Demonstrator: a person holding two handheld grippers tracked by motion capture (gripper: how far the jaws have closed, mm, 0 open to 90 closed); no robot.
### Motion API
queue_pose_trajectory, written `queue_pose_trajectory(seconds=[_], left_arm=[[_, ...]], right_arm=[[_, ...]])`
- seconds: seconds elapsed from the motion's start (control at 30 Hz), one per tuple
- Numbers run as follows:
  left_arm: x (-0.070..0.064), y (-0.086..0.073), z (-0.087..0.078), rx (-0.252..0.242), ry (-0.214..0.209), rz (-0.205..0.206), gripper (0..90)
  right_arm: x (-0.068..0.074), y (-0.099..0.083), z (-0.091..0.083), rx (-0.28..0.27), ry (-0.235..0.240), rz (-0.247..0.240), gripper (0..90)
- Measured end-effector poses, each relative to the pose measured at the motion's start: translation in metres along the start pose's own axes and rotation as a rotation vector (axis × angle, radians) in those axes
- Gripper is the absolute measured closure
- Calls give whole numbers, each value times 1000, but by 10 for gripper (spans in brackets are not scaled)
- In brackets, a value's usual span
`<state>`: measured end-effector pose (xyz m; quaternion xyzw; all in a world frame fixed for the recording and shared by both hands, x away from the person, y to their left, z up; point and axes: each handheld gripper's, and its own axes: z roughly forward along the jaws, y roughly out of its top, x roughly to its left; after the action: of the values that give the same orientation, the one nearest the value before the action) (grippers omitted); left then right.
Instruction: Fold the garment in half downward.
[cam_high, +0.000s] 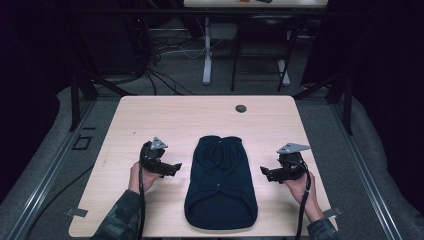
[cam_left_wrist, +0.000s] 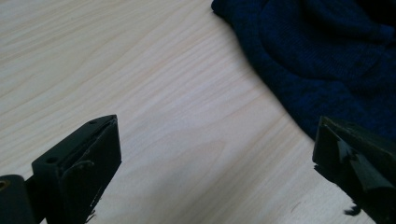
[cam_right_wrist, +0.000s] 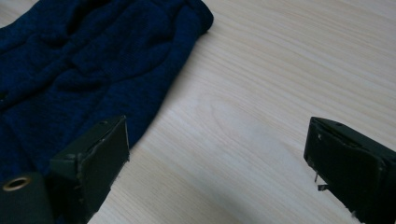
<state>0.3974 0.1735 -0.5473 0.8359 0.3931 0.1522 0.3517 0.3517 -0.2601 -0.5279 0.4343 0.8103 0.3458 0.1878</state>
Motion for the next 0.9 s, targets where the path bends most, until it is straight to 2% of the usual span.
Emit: queue_pose_trajectory(seconds=[0.07,0.4,0.53,0.63,0.8,0.9], left_arm=[[-1,9,3,1,-6,14,12],[-7,34,9,-14,-34,36,15],[-7,46,15,-17,-48,40,9],[-7,51,18,-13,-49,41,8],[-8,63,26,-1,-52,50,8],[-11,70,34,20,-70,62,13]], right_arm=[[2,9,2,5,31,-15,63],[7,31,12,17,55,-48,64],[8,40,20,36,88,-58,53],[6,44,27,44,109,-48,52],[4,50,36,54,111,-38,47],[0,56,44,62,141,-33,26]])
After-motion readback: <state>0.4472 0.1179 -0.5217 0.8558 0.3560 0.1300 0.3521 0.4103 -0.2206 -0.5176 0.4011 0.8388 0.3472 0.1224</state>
